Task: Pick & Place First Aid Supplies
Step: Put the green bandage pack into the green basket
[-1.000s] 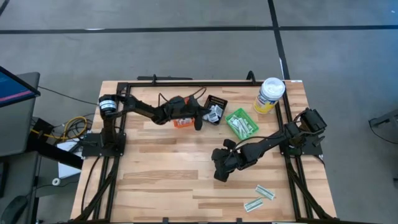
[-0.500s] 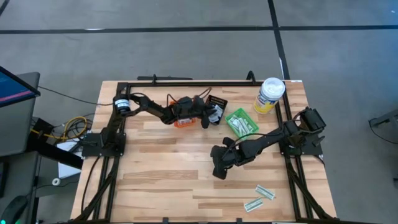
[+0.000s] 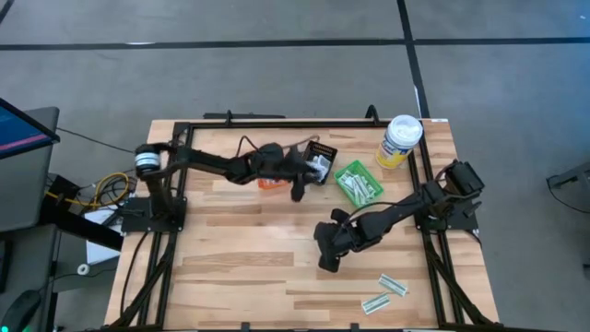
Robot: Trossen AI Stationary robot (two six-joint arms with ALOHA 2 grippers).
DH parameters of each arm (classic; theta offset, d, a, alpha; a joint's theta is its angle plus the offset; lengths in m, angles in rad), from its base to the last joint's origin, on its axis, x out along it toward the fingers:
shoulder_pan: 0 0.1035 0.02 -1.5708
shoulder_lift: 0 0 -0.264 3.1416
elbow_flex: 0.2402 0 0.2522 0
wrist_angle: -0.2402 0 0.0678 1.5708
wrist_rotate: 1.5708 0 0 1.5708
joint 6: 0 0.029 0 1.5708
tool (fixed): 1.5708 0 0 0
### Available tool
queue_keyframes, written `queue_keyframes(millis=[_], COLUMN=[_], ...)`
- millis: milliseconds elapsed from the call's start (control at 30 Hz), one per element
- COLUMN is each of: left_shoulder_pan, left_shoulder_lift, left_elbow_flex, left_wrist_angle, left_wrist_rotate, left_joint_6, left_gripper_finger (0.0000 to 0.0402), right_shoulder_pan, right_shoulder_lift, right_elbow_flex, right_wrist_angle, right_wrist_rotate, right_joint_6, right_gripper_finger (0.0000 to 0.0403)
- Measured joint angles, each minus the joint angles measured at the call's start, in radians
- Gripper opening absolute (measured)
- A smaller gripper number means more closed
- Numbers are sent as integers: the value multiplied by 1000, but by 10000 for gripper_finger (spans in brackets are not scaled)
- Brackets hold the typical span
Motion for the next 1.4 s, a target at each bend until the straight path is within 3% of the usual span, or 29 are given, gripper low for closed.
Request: queue_keyframes(millis=[200, 333, 467, 633, 767, 1100, 1400], left_shoulder_pan=[-108, -170, -217, -254, -267, -266, -266], left_shoulder_lift=[-145, -227, -289, -317, -311, -311, -311], left_elbow_flex=[-100, -197, -284, -355, -375, -376, -376], left_wrist_angle=[-164, -163, -160, -149, -149, -136, -133], left_wrist_rotate=[8, 10, 1, -56, -97, -106, -106], left_joint_6=[1, 1, 1, -2, -3, -10, -48], left_gripper_finger=[107, 106, 106, 106, 106, 106, 106], right_shoulder_pan=[72, 125, 181, 255, 311, 402, 380], right_shoulder_lift=[-1, -5, 2, 1, 1, 0, -7], right_elbow_flex=[37, 86, 101, 98, 89, 82, -55], right_wrist_angle=[-60, -157, -304, -550, -619, -603, -461], right_wrist_rotate=[-10, -142, -245, -274, -378, -439, -448], right_joint_6=[2, 45, 206, 475, 617, 725, 741], right_gripper_finger=[114, 114, 114, 114, 114, 114, 114])
